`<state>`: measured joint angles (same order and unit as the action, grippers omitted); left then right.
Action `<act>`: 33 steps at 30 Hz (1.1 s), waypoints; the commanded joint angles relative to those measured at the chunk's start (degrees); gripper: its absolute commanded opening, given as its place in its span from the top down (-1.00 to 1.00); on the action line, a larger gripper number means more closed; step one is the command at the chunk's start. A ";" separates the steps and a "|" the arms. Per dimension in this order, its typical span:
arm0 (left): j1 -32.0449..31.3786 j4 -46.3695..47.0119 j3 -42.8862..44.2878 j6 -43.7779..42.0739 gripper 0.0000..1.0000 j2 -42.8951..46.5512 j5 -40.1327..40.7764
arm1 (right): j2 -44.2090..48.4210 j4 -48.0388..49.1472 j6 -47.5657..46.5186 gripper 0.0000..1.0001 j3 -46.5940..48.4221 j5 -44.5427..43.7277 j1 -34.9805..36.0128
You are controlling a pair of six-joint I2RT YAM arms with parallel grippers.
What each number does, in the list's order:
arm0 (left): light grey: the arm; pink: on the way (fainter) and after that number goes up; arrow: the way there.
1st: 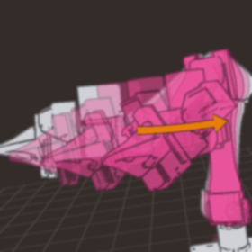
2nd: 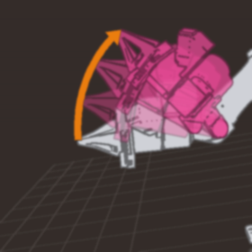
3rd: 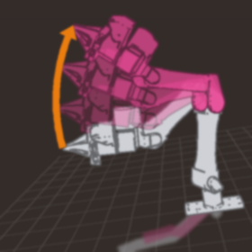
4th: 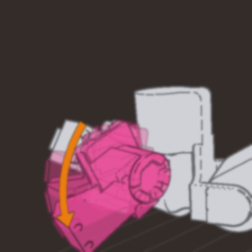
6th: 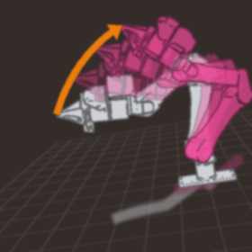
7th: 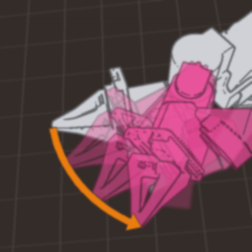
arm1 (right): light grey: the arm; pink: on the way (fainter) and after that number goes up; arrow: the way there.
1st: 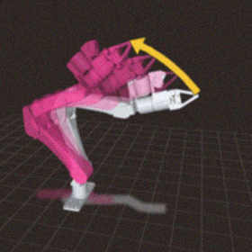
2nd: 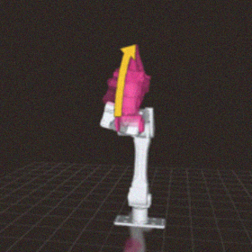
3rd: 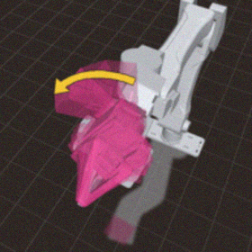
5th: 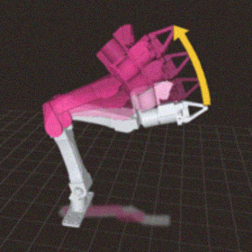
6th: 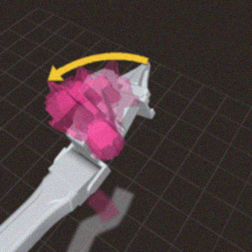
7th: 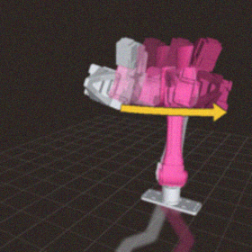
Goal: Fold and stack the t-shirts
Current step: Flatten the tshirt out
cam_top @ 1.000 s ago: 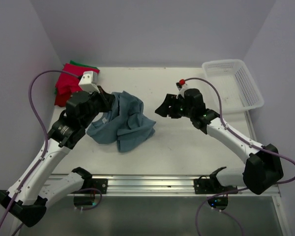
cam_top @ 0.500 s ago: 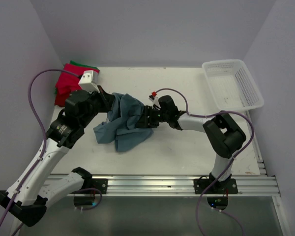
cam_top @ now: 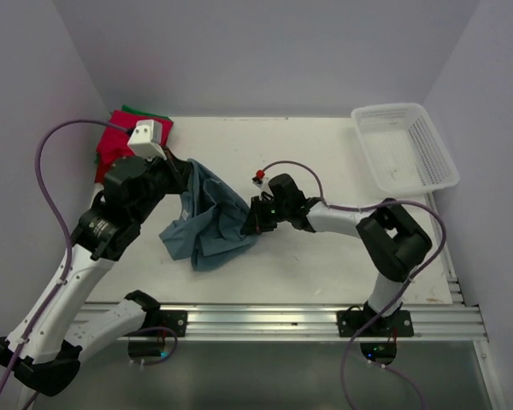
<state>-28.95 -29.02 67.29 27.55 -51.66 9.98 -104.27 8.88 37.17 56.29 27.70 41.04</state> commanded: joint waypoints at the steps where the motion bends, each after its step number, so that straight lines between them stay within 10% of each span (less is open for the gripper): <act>1: 0.30 2.12 3.03 -2.15 1.00 2.00 2.59 | 11.44 -14.65 -10.16 1.00 1.09 -9.91 -0.17; 11: 0.38 0.89 4.69 -3.56 1.00 3.14 4.52 | 27.45 -55.70 -27.85 1.00 21.83 -46.71 -0.17; 19: 0.30 -2.18 8.21 -5.14 1.00 4.46 8.03 | 44.99 -51.52 -26.88 1.00 20.80 -71.99 -0.08; 24: 0.30 -3.94 12.07 -5.58 1.00 4.90 9.44 | 53.37 -46.33 -29.08 1.00 19.30 -72.01 -0.17; 33: 0.30 -10.09 24.46 -5.32 1.00 6.40 8.93 | 55.49 -53.71 -29.26 1.00 24.92 -38.18 -0.08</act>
<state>-30.13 -37.47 84.95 24.40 -47.59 11.40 -49.63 -40.91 8.82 78.24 -17.34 41.95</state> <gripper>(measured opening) 0.009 0.019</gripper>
